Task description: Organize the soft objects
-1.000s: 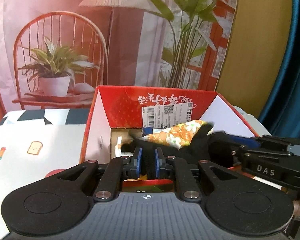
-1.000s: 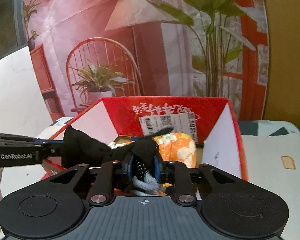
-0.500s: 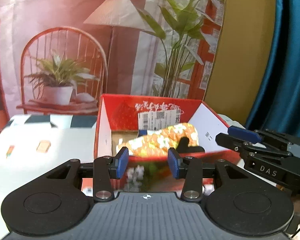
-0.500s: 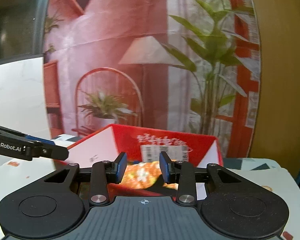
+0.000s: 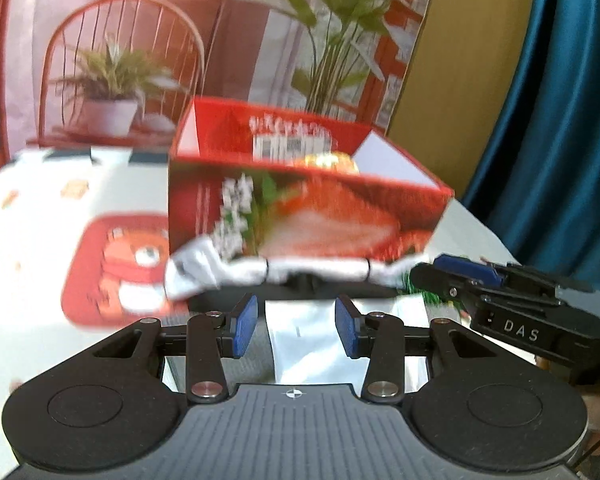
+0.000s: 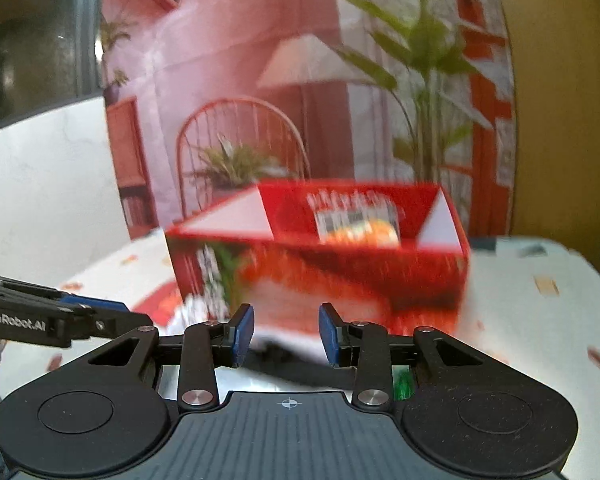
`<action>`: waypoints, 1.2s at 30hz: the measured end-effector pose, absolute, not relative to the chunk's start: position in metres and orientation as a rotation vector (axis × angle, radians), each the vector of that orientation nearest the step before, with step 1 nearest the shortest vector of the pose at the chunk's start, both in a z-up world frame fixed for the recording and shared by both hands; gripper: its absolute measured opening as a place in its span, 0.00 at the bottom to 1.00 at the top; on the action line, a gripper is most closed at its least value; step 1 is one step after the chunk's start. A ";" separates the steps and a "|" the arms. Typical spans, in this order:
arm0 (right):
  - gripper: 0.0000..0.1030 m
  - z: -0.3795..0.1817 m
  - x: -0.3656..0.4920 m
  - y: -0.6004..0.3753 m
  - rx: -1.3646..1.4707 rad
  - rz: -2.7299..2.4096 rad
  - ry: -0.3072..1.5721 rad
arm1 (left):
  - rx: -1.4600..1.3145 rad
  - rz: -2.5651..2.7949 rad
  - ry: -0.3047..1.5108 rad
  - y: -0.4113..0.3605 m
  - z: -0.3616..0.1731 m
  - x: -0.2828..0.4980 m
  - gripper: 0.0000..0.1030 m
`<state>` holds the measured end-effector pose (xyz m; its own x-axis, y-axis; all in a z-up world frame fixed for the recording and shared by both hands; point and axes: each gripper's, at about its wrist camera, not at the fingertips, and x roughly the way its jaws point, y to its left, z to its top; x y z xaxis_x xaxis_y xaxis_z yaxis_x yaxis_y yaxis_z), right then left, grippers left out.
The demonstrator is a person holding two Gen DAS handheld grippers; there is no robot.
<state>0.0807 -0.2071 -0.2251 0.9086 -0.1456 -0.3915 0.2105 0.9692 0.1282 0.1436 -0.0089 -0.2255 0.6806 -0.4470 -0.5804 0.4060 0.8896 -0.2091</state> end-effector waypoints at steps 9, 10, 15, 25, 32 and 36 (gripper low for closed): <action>0.32 -0.271 0.039 -0.213 0.306 -0.223 0.522 | -0.099 -0.475 0.748 -0.002 -0.257 0.135 0.43; 0.32 -0.271 0.037 -0.214 0.313 -0.227 0.524 | -0.099 -0.477 0.751 -0.002 -0.258 0.135 0.43; 0.32 -0.276 0.041 -0.208 0.307 -0.199 0.563 | -0.109 -0.481 0.803 -0.003 -0.270 0.140 0.43; 0.32 -0.290 0.049 -0.209 0.342 -0.186 0.660 | -0.109 -0.507 0.851 -0.005 -0.277 0.139 0.43; 0.34 -0.293 0.051 -0.208 0.362 -0.145 0.682 | -0.107 -0.531 0.885 -0.010 -0.287 0.142 0.43; 0.34 -0.294 0.050 -0.212 0.388 -0.136 0.675 | -0.112 -0.537 0.881 -0.010 -0.287 0.142 0.43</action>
<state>0.0500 -0.2123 -0.2944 0.7752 0.0021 -0.6317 0.2466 0.9196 0.3057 0.1422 -0.0103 -0.2874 0.5141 -0.4909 -0.7034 0.4006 0.8625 -0.3092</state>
